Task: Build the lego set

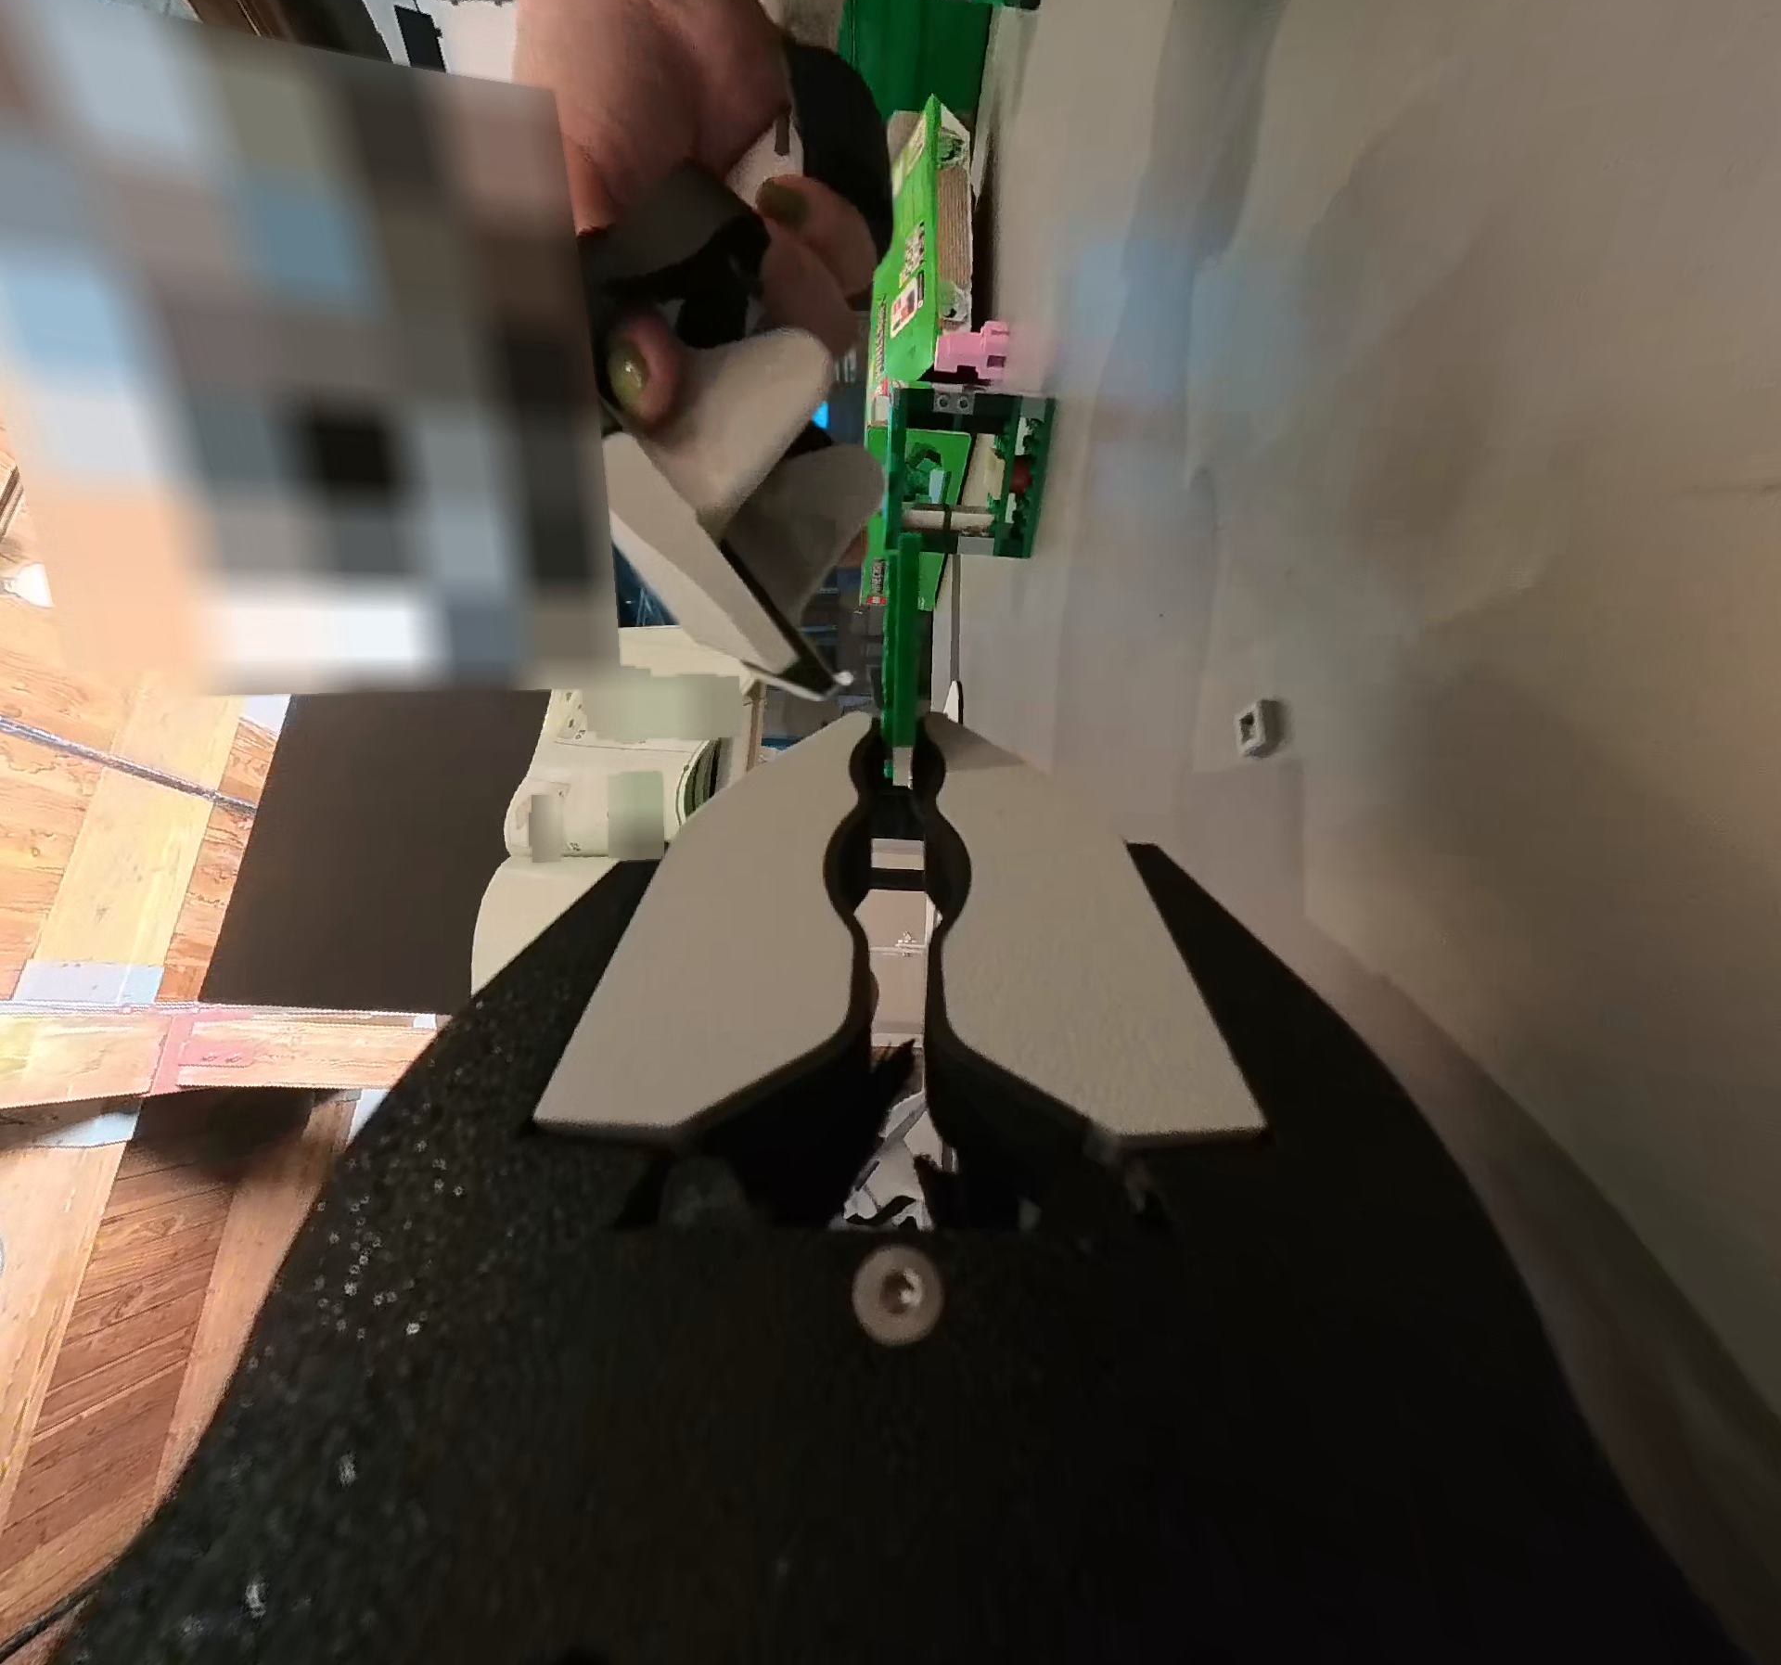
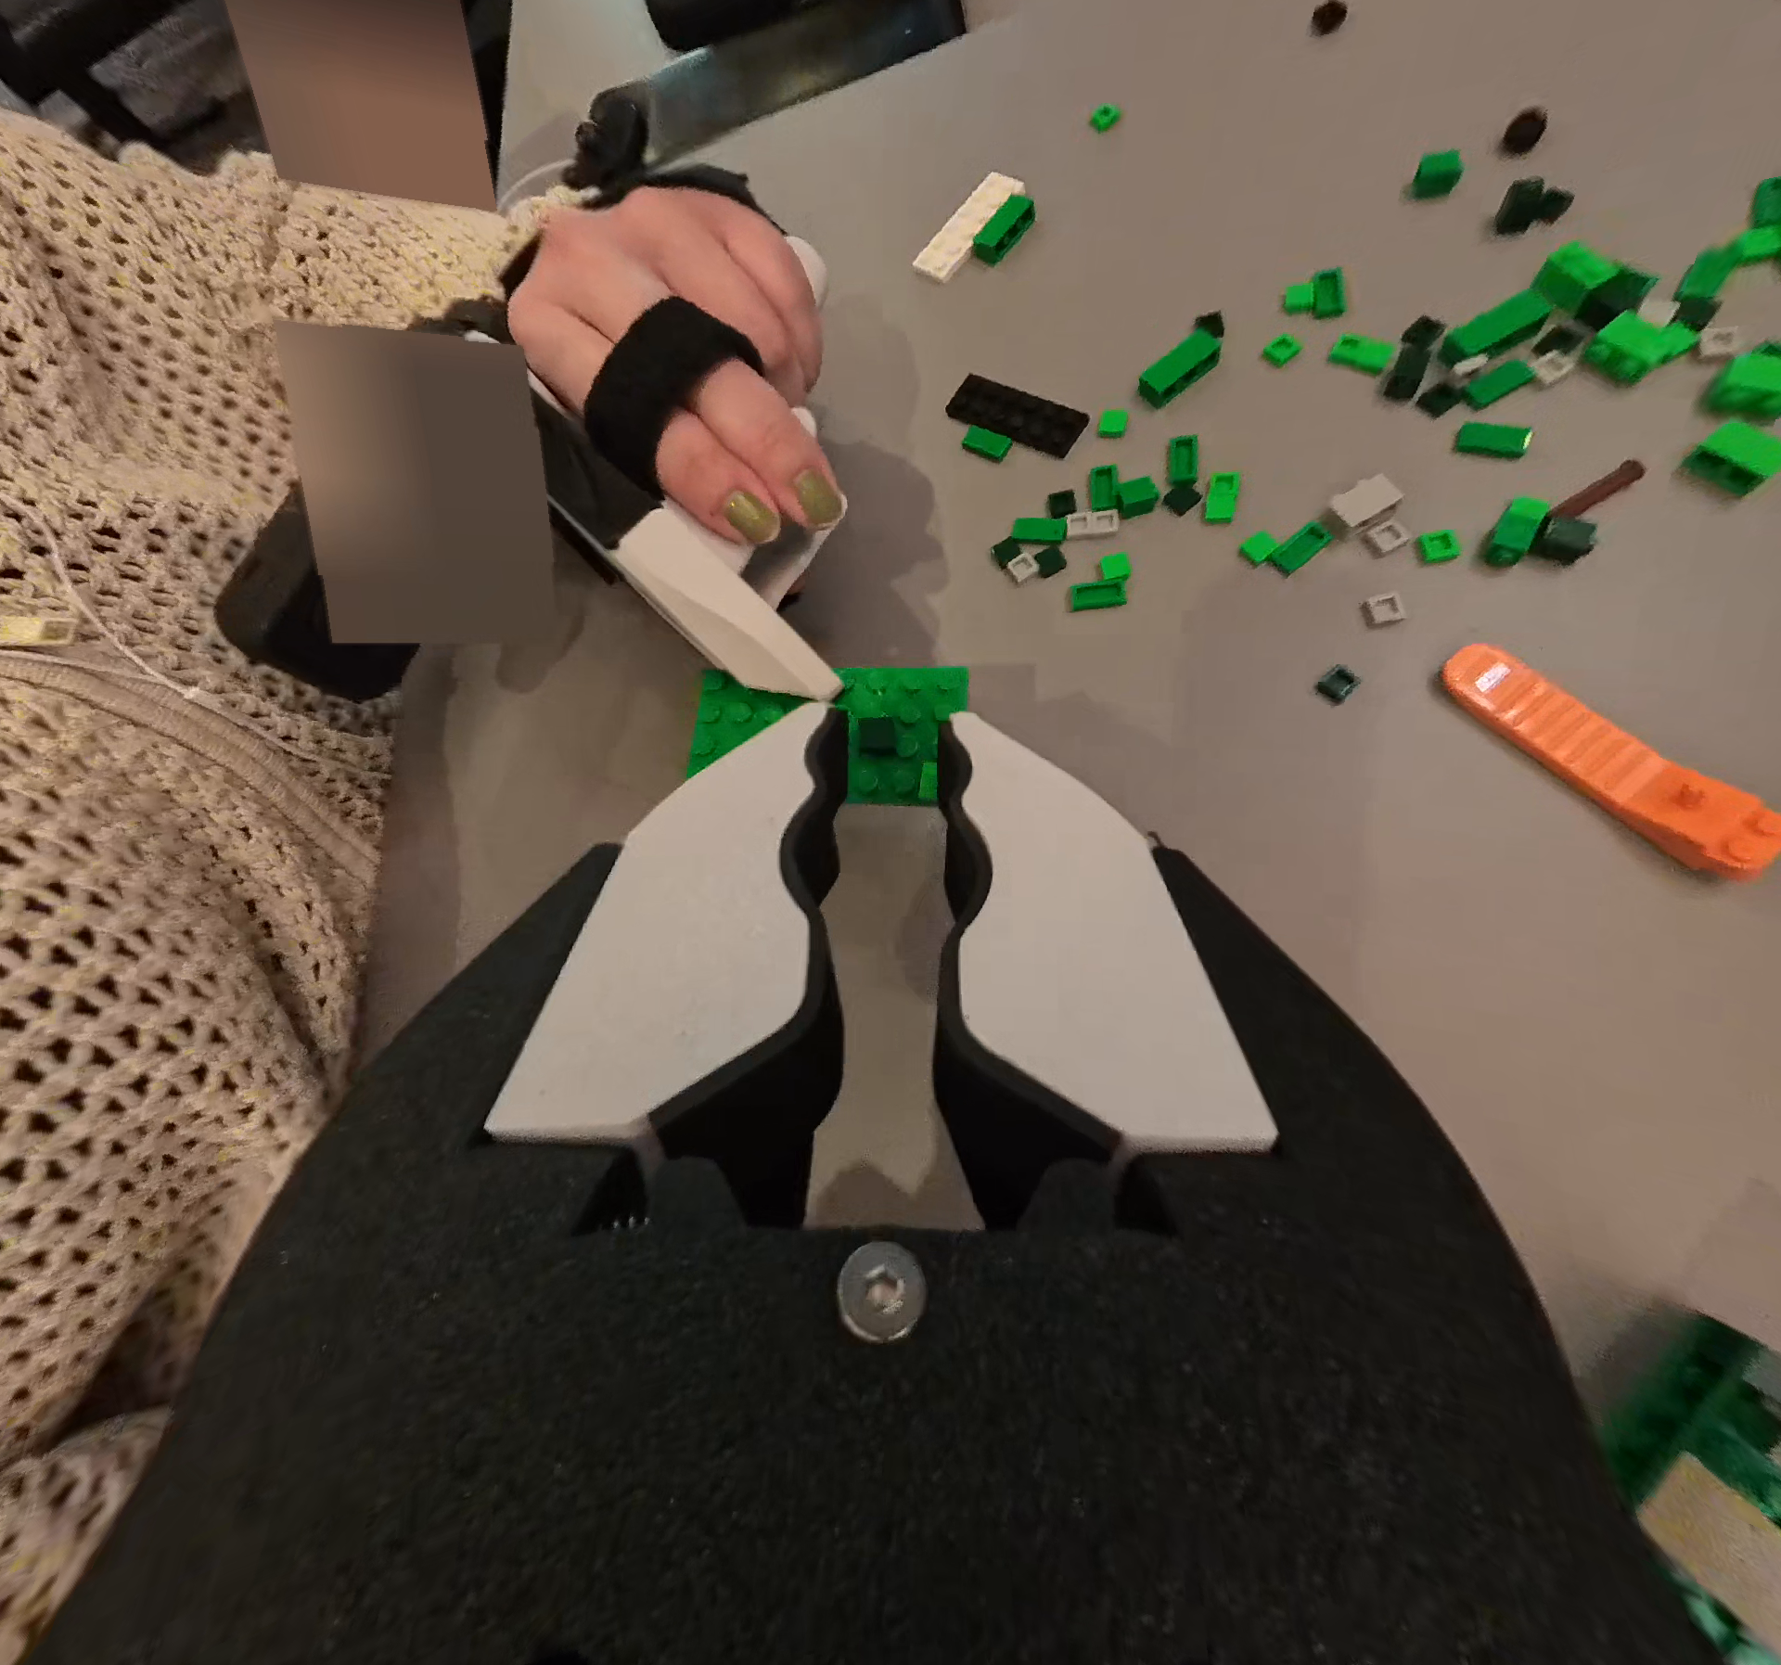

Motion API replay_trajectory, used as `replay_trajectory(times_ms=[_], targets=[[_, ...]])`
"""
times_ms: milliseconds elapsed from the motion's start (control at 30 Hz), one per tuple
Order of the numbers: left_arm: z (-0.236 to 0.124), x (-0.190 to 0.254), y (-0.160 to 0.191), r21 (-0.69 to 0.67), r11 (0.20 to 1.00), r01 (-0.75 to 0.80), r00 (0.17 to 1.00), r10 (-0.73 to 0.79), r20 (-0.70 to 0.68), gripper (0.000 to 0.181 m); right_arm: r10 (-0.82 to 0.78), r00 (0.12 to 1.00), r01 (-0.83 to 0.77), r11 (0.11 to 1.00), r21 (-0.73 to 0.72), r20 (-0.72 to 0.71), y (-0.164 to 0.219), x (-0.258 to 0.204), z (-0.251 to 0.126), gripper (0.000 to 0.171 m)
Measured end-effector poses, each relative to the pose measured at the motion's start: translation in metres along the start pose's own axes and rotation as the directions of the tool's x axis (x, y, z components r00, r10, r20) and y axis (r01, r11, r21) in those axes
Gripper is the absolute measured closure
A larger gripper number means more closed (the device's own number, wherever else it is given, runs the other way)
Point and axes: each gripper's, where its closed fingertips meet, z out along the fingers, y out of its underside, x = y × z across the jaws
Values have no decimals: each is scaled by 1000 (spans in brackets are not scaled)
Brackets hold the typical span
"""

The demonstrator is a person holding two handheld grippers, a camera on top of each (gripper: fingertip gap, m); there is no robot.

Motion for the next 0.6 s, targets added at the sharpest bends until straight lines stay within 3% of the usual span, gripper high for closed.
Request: replay_trajectory(times_ms=[133,200,600], targets=[[-2,0,-5,28,999,-17,1000,17,4,177,-279,958,277,960,-40,-65,-1,-14,-5,156],[-2,2,-8,44,999,-31,1000,31,-3,177,-345,932,334,936,-110,-110,3,-13,-2,156],[-3,0,-10,48,997,-53,999,53,14,177,-329,941,312,934,-176,-76,16,-11,11,161]])
